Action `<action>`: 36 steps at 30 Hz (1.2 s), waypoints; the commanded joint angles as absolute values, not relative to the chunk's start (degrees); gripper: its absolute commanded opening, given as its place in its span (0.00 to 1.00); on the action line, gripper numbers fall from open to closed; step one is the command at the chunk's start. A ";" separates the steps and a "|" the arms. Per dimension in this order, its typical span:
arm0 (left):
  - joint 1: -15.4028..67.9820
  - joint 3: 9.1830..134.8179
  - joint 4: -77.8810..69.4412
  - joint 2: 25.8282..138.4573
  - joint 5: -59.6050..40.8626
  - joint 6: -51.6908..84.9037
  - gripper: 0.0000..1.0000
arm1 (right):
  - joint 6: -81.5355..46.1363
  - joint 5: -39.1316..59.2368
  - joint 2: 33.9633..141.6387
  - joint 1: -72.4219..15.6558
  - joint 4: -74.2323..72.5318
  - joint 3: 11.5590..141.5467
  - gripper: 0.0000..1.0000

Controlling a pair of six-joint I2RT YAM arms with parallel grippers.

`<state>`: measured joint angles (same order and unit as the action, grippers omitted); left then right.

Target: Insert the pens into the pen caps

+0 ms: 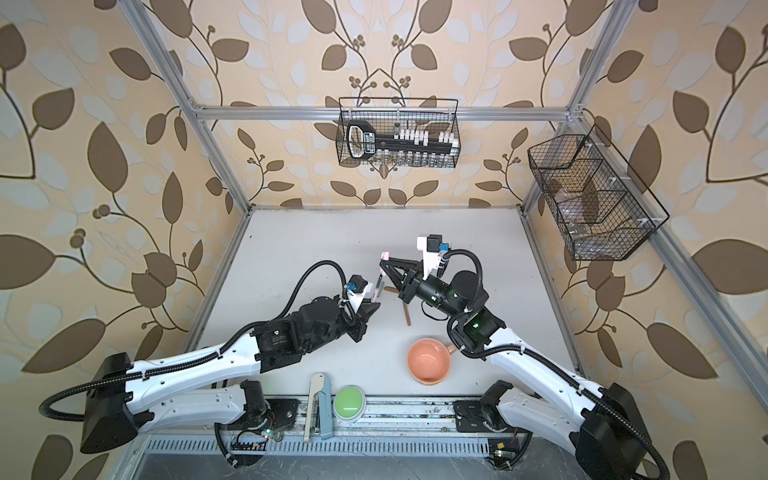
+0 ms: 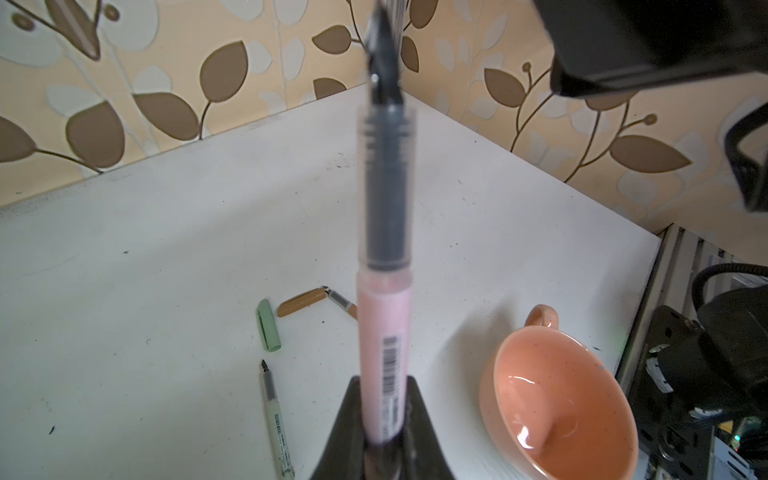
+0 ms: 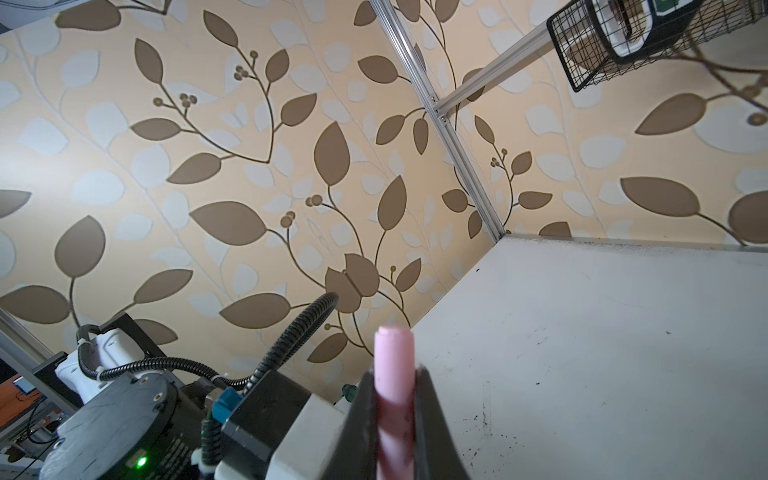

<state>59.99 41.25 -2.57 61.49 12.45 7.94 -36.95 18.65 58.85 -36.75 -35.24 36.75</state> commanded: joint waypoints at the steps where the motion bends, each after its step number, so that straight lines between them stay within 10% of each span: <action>1: 60.16 41.38 -3.21 60.05 12.12 8.73 0.00 | -39.29 20.84 59.74 -37.09 -40.58 36.07 0.10; 36: 60.21 40.13 -3.69 58.44 12.28 8.92 0.00 | -37.09 19.42 62.40 -36.23 -41.56 37.83 0.08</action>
